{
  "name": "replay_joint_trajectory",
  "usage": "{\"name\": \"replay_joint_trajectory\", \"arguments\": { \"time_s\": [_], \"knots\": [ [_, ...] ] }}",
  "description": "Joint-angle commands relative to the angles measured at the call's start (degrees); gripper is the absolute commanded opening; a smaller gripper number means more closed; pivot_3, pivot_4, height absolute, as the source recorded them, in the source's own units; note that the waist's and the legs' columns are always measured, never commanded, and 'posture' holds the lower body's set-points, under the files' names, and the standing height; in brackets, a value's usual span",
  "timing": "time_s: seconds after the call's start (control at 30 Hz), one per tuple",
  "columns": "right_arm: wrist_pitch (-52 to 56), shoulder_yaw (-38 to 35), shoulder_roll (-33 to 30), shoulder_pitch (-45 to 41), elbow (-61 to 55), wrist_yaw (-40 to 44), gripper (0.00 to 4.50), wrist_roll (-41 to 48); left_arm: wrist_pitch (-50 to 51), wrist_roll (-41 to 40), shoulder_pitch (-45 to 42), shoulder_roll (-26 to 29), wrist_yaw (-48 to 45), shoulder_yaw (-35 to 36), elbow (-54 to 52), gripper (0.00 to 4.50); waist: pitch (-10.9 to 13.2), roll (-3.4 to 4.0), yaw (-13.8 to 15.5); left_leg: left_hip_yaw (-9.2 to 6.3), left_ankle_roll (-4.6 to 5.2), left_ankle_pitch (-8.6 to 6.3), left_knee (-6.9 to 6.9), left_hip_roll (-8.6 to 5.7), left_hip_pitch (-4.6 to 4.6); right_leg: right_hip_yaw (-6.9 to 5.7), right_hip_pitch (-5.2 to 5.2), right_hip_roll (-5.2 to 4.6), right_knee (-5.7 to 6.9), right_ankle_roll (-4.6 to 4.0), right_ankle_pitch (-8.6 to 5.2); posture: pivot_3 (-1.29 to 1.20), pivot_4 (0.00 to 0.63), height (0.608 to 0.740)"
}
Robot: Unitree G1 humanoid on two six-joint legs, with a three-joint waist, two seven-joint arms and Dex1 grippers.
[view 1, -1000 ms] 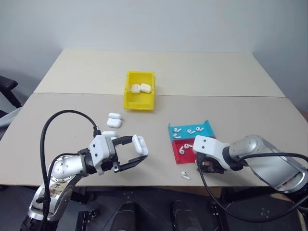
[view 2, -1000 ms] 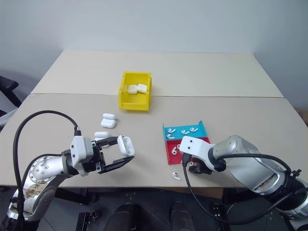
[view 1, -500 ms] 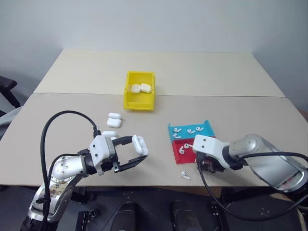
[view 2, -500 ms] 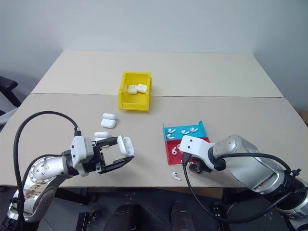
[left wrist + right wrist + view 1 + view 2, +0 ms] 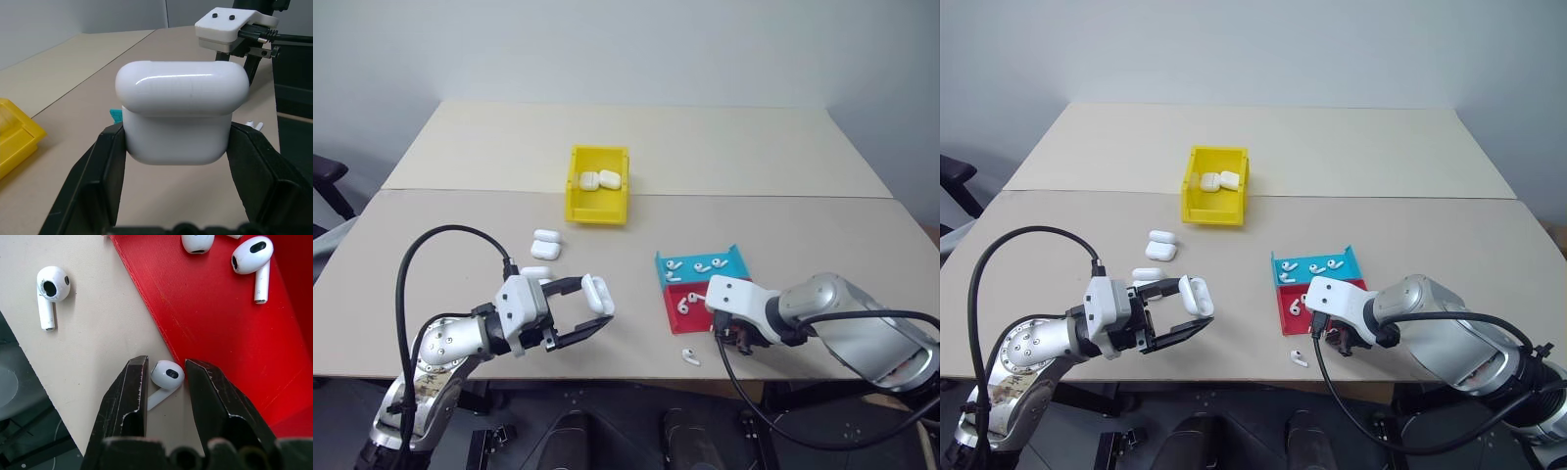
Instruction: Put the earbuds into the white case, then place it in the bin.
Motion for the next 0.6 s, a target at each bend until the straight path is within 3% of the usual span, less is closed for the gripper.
{"name": "replay_joint_trajectory", "arguments": {
  "time_s": [0.03,0.6],
  "knots": [
    [0.3,-1.4,-0.4,-0.6,-0.7,-0.4,1.64,0.4,-0.3,-0.1,-0.4,0.0,0.0,0.0,-1.4,2.78,0.0,0.00,0.0,0.00,0.00,0.00,0.00,0.00,0.00,0.00,0.00,0.00,0.00,0.00,0.00,0.00,0.150,0.740],
    [6.6,-4.5,0.4,-0.4,-1.1,-3.0,1.64,4.2,0.2,-0.6,-1.0,0.1,-1.2,-0.6,-1.1,2.78,0.0,0.00,0.0,0.00,0.00,0.00,-0.01,0.00,-0.02,0.00,-0.01,0.00,-0.02,0.00,0.00,0.00,0.150,0.740]
  ]
}}
